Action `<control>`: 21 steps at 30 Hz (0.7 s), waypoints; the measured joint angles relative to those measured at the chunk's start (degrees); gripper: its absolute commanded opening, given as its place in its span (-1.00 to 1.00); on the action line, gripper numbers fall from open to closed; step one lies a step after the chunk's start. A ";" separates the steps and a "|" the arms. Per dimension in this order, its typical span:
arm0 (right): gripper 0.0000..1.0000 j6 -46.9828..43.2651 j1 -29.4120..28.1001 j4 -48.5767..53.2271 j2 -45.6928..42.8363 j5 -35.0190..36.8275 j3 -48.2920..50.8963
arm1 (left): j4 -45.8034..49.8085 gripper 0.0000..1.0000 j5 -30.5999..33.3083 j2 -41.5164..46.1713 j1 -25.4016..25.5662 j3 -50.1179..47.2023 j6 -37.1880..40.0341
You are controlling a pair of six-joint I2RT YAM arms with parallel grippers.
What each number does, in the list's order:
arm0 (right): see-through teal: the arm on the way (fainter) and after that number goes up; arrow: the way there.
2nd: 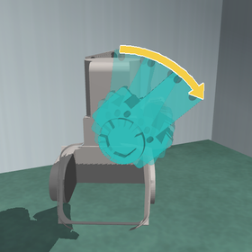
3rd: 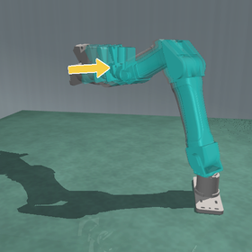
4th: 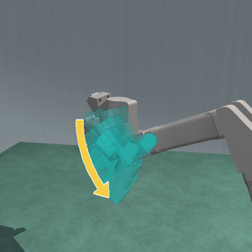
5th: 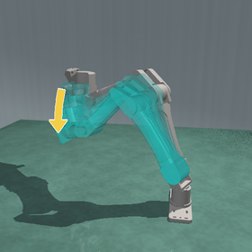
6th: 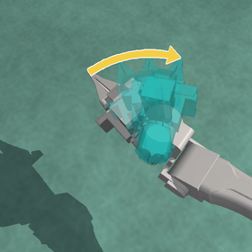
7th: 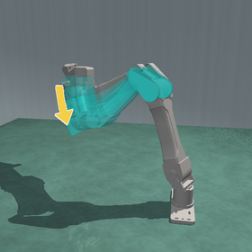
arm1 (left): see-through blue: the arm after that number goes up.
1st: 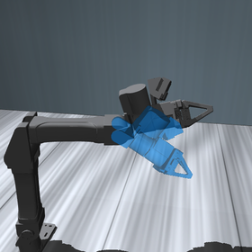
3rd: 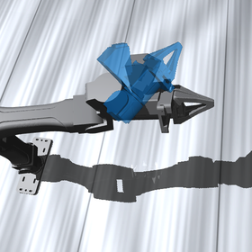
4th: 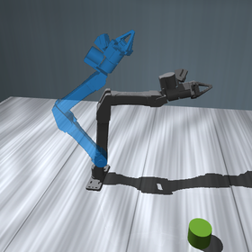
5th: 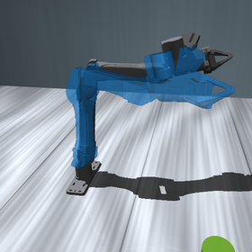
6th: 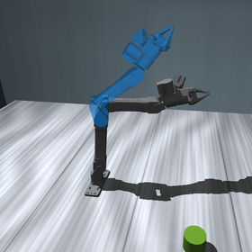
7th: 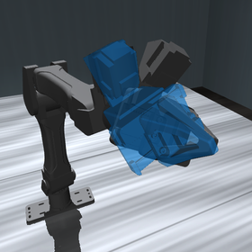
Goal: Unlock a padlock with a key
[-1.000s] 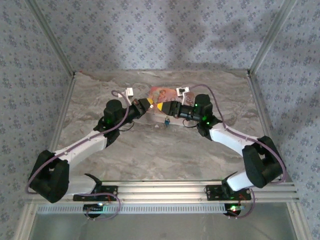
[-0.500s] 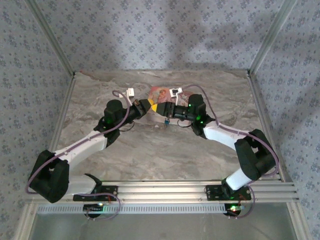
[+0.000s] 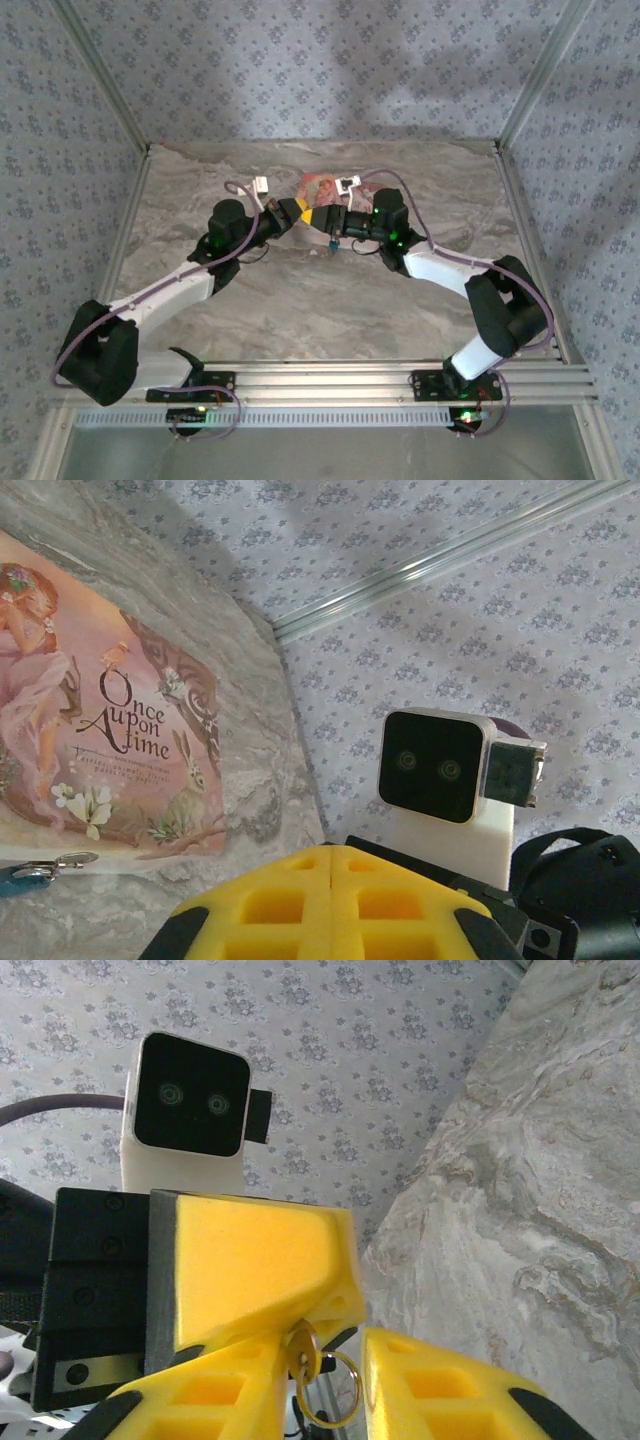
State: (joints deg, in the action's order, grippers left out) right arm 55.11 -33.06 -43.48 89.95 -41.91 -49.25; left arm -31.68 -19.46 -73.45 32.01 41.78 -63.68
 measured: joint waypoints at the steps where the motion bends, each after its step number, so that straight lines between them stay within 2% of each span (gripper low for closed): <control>1: -0.68 0.11 0.00 -0.07 0.00 -0.11 -0.09 | 0.02 -1.00 0.13 0.00 0.00 0.00 0.00; 6: -0.94 0.59 0.07 0.04 -0.07 -0.09 -0.15 | 0.17 -1.00 0.92 0.00 -0.02 -0.02 0.04; 10: -1.00 0.59 0.15 0.87 -0.46 0.11 -0.15 | 0.28 -1.00 1.11 0.11 0.00 -0.09 0.24; 11: -1.00 0.57 0.17 1.14 -0.59 0.09 -0.15 | 0.42 -0.92 1.14 0.28 0.00 -0.13 0.26; 12: -1.00 0.55 0.15 1.36 -0.72 0.09 -0.15 | 0.48 -0.73 1.22 0.50 0.00 -0.22 0.26; 15: -1.00 -0.68 0.37 3.19 -1.33 0.66 -0.15 | 1.09 -0.44 1.31 1.46 0.00 -0.42 0.61; 18: -1.00 -3.08 1.49 7.02 -2.21 1.55 -0.13 | 2.75 -0.03 1.53 3.52 -0.46 -0.57 1.66; 21: -1.00 -6.62 3.13 12.02 -3.67 2.23 -0.11 | 5.92 0.29 2.10 6.56 -1.18 -0.61 3.28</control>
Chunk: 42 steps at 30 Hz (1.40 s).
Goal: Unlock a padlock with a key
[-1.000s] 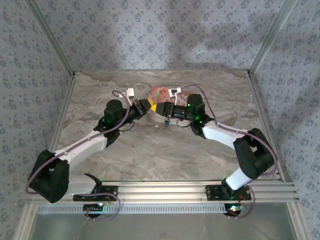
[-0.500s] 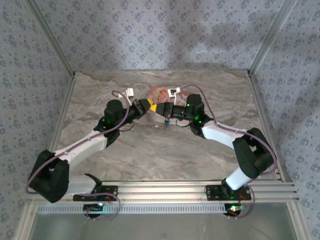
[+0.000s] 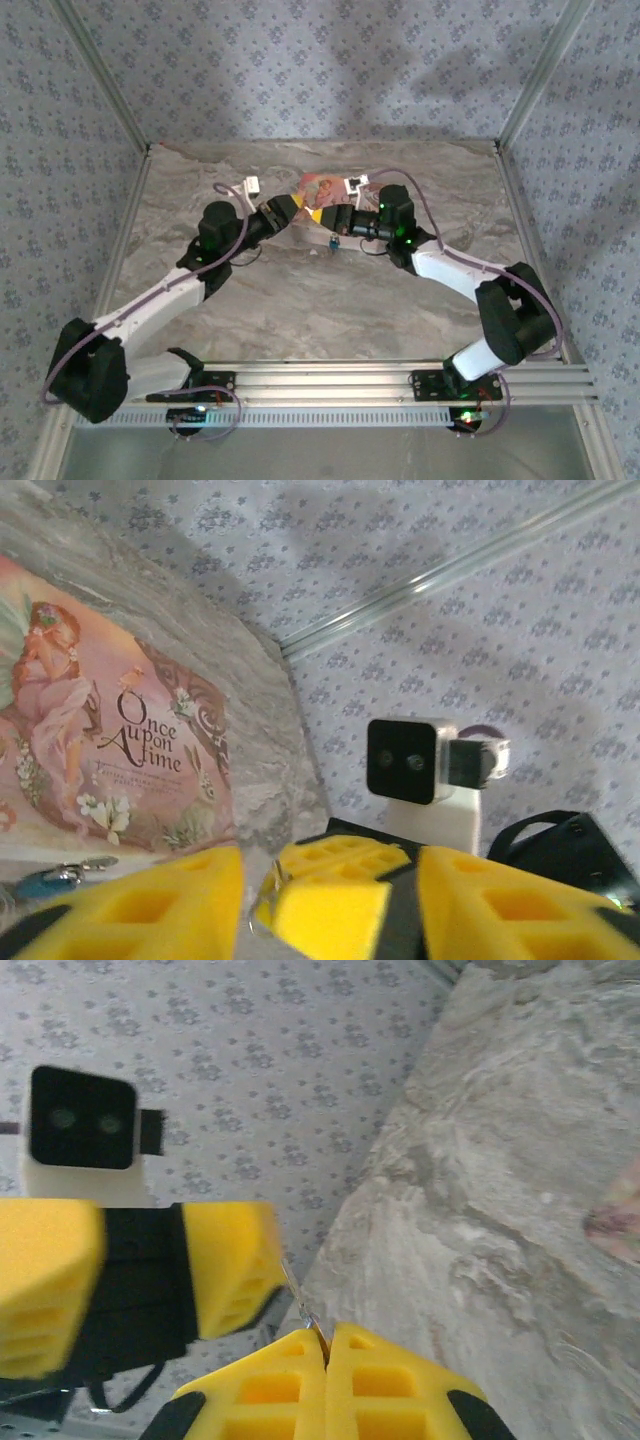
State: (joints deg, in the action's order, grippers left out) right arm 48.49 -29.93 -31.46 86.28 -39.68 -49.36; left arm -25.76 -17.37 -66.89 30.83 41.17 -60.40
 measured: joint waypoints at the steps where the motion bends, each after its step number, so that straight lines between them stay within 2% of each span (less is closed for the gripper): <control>1: -1.00 -1.49 0.72 1.86 -0.59 0.22 0.00 | 1.25 0.39 0.26 1.05 -0.24 0.00 0.76; 4: -1.00 -5.73 3.43 6.93 -1.84 0.66 0.00 | 5.25 0.55 0.72 3.54 -0.85 0.00 3.39; 8: -1.00 -10.29 7.96 11.02 -1.66 0.85 0.09 | 8.68 0.60 0.87 3.43 -0.85 -1.20 5.33; 16: -1.00 -13.88 15.63 11.37 6.01 -0.04 0.09 | 9.79 0.65 -0.22 -5.81 0.22 -5.49 8.11; 26: -1.00 -16.50 17.16 16.20 9.31 0.35 -0.52 | 5.60 0.67 -3.32 -20.28 1.03 -2.93 8.96; 42: -1.00 -17.25 14.73 17.55 8.85 1.99 0.55 | -0.50 0.67 -7.30 -36.68 -3.85 10.12 10.03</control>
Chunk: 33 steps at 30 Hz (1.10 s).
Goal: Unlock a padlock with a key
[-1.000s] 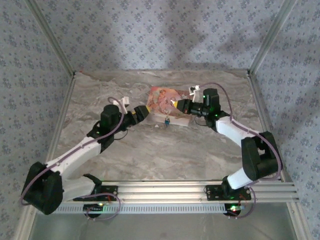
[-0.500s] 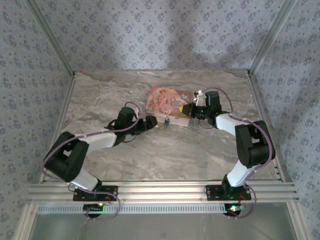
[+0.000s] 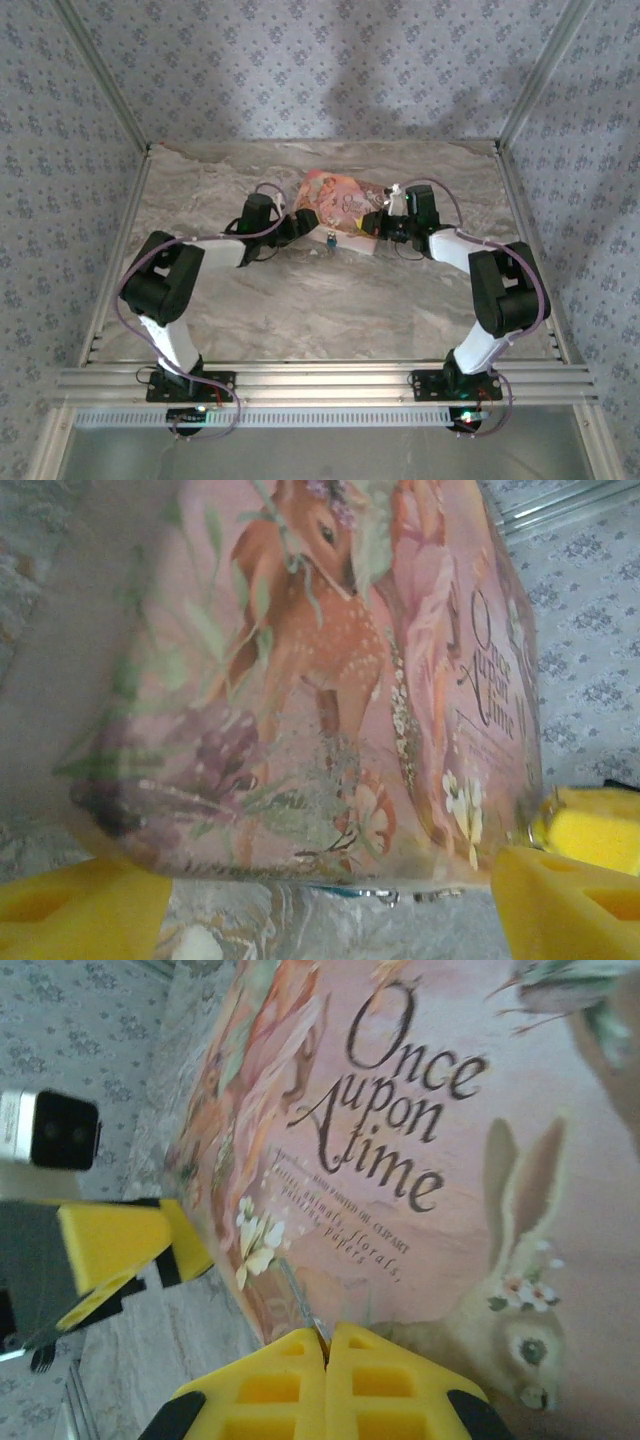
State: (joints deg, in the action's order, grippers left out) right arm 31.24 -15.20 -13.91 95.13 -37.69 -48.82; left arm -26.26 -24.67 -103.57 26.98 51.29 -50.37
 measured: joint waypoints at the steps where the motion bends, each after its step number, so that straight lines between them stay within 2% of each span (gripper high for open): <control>1: -1.00 0.09 -0.57 -0.11 -0.11 0.02 0.17 | -0.11 0.67 -0.02 -0.48 -0.15 0.50 0.04; 10: -1.00 0.85 -2.95 0.39 -0.13 0.24 -0.46 | -0.31 0.70 0.04 -0.72 -0.63 1.49 3.93; 18: -1.00 0.85 -2.73 2.38 0.55 0.35 -5.57 | 1.16 0.74 0.11 8.13 -0.63 -4.94 11.54; 22: -1.00 1.03 -2.56 1.18 3.89 0.22 -9.60 | 1.44 0.74 -1.14 10.36 -0.63 -7.06 15.80; 28: -1.00 2.19 -2.56 0.44 10.97 -0.28 -14.56 | 2.05 0.70 -3.41 10.34 -0.63 -7.87 19.54; 33: -1.00 2.36 -2.58 0.61 13.00 -0.24 -15.65 | 1.77 0.67 -4.52 8.31 -0.33 -7.87 21.46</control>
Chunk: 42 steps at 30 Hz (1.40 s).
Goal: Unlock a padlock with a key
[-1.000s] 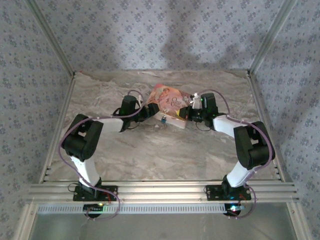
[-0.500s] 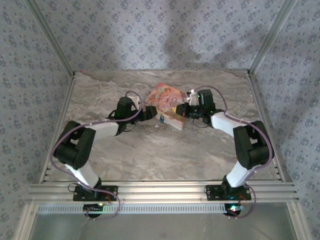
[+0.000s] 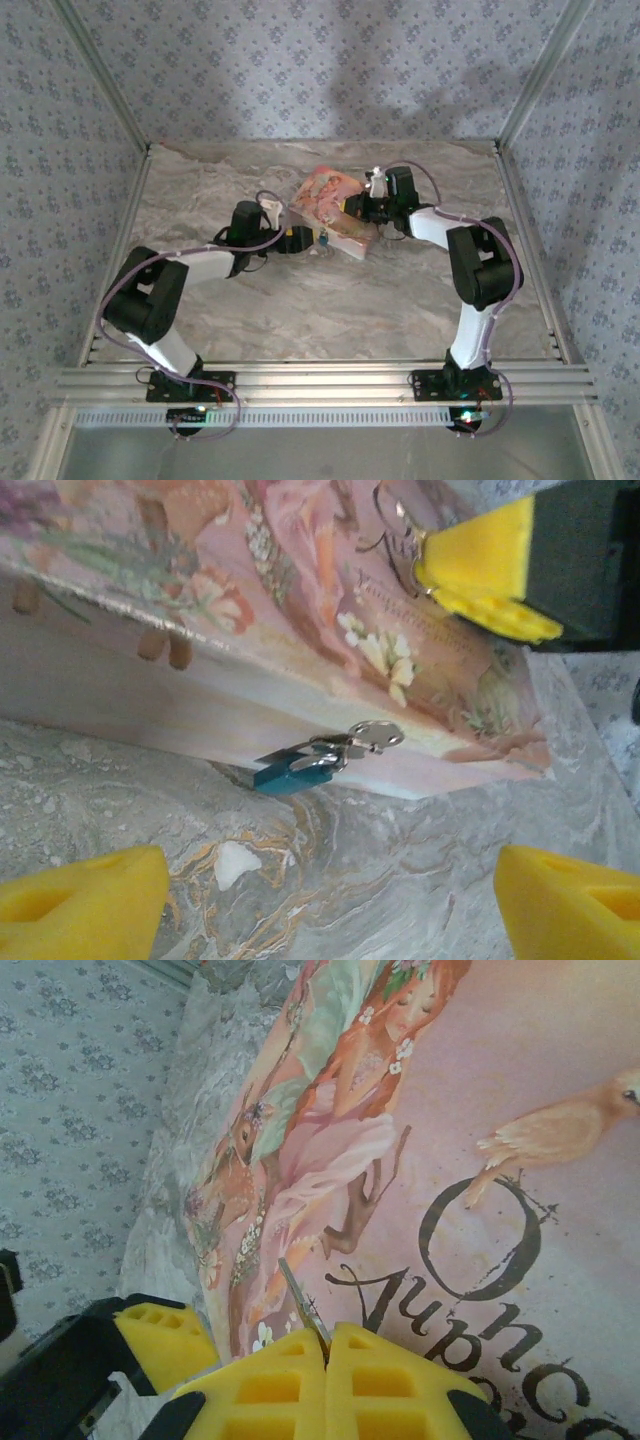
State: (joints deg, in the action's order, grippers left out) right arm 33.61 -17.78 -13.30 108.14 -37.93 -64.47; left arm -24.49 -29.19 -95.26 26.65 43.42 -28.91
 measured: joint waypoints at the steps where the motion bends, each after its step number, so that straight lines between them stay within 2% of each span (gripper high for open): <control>1: -1.00 -0.02 0.00 0.28 0.00 0.04 -0.17 | 0.00 0.66 -0.04 -0.81 0.28 0.04 0.46; 12: -1.00 -0.46 0.00 1.14 0.00 0.68 -0.31 | 0.02 0.59 1.70 -8.39 4.15 4.26 3.87; 24: -1.00 -1.29 -0.04 1.25 0.00 0.66 -0.31 | -0.70 0.52 4.42 -13.09 4.98 8.52 5.97; 27: -1.00 -1.51 -0.07 1.27 0.00 0.66 -0.31 | -0.61 0.43 4.35 -14.01 5.35 9.77 6.45; 33: -1.00 -1.57 -0.07 1.29 0.00 0.70 -0.31 | -0.11 0.12 3.91 -15.52 5.86 10.99 6.86; 42: -1.00 -1.57 -0.15 1.29 -0.02 0.70 -0.31 | 0.35 -0.02 3.23 -15.85 6.27 11.47 6.91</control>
State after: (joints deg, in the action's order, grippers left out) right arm 32.03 -17.93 -12.01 108.12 -37.23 -64.77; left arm -24.14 -25.96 -111.11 32.93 54.89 -22.00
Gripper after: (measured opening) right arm 0.061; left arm 0.497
